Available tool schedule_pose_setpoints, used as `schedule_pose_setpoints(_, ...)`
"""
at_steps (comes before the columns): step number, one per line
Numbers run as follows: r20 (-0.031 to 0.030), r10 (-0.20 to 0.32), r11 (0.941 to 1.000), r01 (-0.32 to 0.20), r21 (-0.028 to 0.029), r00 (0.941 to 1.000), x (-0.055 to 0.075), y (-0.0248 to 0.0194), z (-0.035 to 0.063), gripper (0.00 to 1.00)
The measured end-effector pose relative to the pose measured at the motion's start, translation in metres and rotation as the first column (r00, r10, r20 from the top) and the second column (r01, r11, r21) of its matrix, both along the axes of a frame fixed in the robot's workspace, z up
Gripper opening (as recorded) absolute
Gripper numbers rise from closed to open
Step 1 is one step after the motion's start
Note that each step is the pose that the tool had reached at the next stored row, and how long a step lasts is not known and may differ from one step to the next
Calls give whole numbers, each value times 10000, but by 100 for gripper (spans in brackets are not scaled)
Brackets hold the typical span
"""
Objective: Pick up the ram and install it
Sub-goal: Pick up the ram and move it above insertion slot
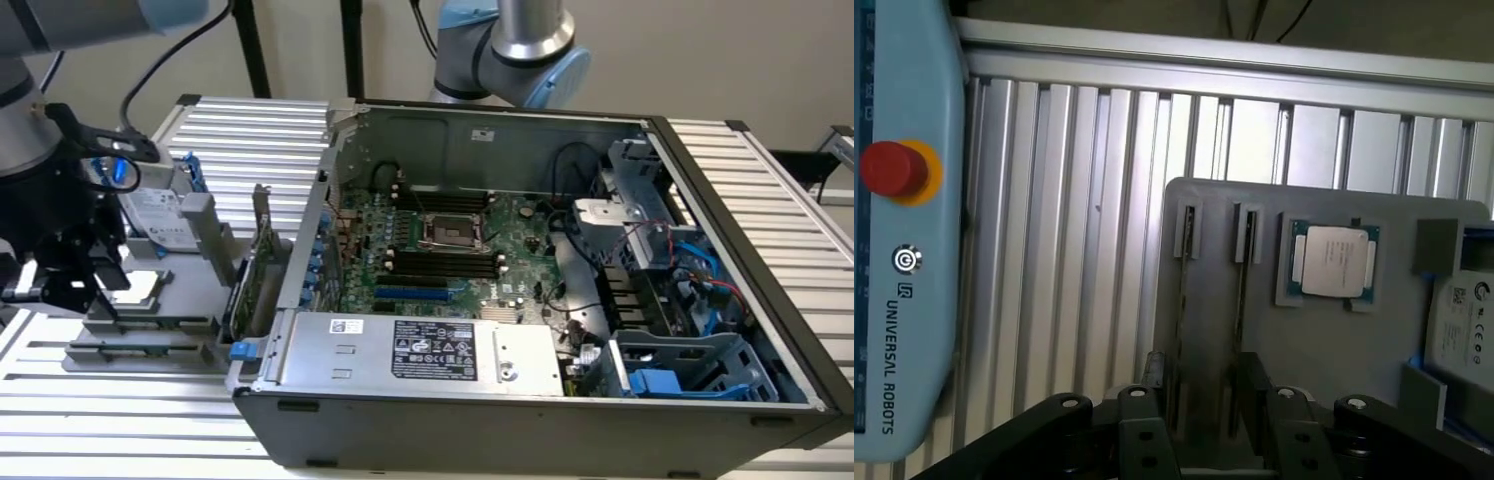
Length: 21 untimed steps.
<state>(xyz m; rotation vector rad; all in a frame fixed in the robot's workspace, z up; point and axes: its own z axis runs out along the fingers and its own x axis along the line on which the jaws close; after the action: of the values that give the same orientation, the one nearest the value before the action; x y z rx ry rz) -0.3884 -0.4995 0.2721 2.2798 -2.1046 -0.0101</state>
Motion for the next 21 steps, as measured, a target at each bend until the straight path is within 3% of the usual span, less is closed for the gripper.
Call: schedule_pose_setpoints(21, 119, 0, 10000, 0, 0, 9999, 0, -14, -384, 42)
